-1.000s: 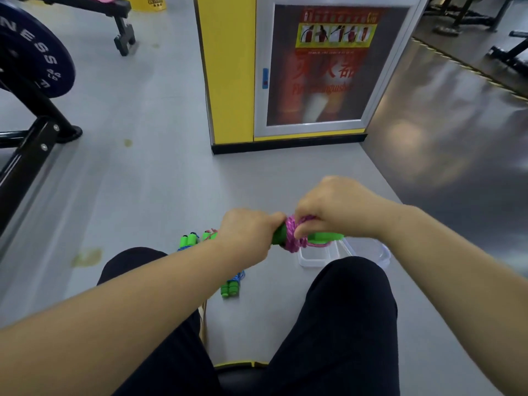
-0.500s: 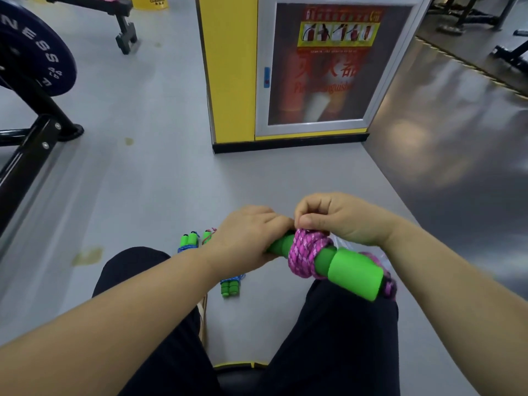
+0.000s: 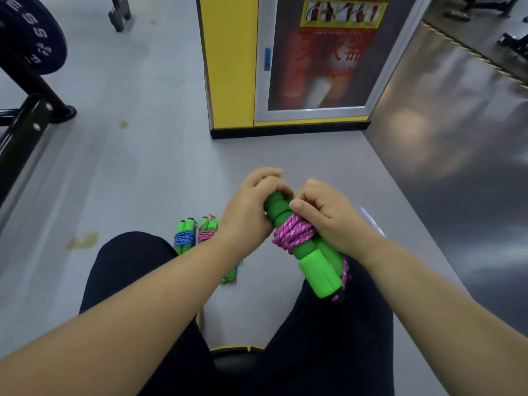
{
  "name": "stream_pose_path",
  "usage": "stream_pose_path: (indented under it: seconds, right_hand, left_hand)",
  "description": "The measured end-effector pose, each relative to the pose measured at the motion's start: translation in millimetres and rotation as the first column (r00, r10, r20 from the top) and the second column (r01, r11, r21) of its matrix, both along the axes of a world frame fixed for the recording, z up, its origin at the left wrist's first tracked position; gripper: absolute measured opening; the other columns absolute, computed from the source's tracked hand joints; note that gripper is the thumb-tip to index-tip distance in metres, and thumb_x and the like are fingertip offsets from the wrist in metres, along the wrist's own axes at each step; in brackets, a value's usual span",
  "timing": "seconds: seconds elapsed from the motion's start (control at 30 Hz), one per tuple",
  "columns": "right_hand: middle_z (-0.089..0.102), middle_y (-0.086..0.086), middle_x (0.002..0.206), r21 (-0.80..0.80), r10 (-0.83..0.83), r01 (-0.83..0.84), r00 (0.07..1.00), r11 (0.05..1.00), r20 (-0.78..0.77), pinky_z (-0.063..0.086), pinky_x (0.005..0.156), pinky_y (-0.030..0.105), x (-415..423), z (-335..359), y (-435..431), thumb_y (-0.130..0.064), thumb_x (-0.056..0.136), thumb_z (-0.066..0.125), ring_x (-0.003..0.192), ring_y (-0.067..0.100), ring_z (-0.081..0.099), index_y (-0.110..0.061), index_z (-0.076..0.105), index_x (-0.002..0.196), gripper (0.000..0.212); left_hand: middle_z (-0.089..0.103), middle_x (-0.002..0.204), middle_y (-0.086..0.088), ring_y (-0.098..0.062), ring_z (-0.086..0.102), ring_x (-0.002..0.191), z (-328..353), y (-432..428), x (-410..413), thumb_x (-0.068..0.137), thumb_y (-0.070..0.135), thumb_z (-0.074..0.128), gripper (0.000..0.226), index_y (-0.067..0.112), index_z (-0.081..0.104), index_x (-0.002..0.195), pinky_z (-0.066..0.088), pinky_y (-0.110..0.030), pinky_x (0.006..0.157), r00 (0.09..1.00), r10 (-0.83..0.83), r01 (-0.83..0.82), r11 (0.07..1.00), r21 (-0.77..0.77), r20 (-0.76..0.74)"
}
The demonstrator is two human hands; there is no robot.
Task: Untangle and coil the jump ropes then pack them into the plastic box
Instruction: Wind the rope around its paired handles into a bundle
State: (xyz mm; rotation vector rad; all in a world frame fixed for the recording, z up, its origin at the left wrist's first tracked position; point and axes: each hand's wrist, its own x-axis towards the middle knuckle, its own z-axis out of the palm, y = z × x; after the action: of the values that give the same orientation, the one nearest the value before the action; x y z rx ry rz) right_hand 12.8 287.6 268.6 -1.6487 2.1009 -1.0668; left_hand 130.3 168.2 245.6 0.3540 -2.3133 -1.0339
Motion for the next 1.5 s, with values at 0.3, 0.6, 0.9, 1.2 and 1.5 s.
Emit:
stream_pose_path:
  seconds: [0.3, 0.6, 0.9, 1.2, 1.5]
  right_hand:
    - [0.032, -0.011, 0.06, -0.199, -0.371, 0.356, 0.928, 0.913, -0.04, 0.028, 0.056, 0.017, 9, -22, -14, -0.054, 0.086, 0.034, 0.059, -0.001, 0.039, -0.03, 0.028, 0.059, 0.036]
    - [0.043, -0.009, 0.064, -0.002, -0.371, 0.371, 0.929, 0.929, 0.011, 0.031, 0.056, 0.017, 13, -25, -19, -0.049, 0.086, 0.054, 0.061, 0.004, 0.042, -0.018, 0.048, 0.062, 0.04]
    - [0.044, -0.01, 0.082, 0.252, 0.03, -0.04, 0.999, 0.967, 0.043, 0.035, 0.069, 0.007, -5, 12, -3, -0.019, 0.095, 0.049, 0.07, -0.01, 0.047, -0.01, 0.065, 0.102, 0.02]
    - [0.049, -0.002, 0.078, 0.134, -0.14, 0.103, 0.941, 0.986, 0.308, 0.043, 0.06, 0.024, 13, -6, -3, -0.017, 0.093, 0.053, 0.057, 0.012, 0.049, -0.017, 0.066, 0.088, 0.014]
    - [0.061, 0.0, 0.084, -0.191, -0.071, 0.037, 0.982, 0.981, -0.175, 0.045, 0.069, 0.014, -2, -3, 0, -0.023, 0.083, 0.064, 0.075, 0.005, 0.051, -0.014, 0.074, 0.096, 0.018]
  left_hand:
    - [0.067, 0.09, -0.016, -0.028, 0.064, 0.081, 15, 33, -13, 0.098, 0.038, 0.041, 0.039, 0.006, 0.063, 0.099, 0.052, -0.048, 0.085, 0.99, 0.128, -0.048, -0.107, 0.993, 0.062]
    - [0.07, 0.097, -0.016, -0.025, 0.069, 0.083, -2, 26, 8, 0.072, 0.006, 0.072, 0.037, 0.007, 0.061, 0.108, 0.059, -0.037, 0.075, 0.998, -0.049, -0.03, 0.267, 0.963, 0.045]
    - [0.071, 0.091, -0.009, -0.021, 0.07, 0.08, -7, 20, 17, 0.074, 0.011, 0.062, 0.036, 0.006, 0.059, 0.109, 0.059, -0.033, 0.073, 0.988, -0.114, 0.123, 0.17, 0.978, -0.104]
    - [0.069, 0.094, -0.02, -0.028, 0.068, 0.079, -8, 24, 20, 0.073, 0.016, 0.067, 0.044, -0.004, 0.06, 0.111, 0.058, -0.038, 0.072, 0.999, -0.002, 0.032, 0.244, 0.969, -0.032]
    - [0.07, 0.087, -0.013, -0.025, 0.068, 0.073, 0, 21, 23, 0.078, 0.007, 0.066, 0.038, 0.003, 0.059, 0.114, 0.056, -0.036, 0.065, 0.999, -0.025, 0.034, 0.297, 0.954, -0.028]
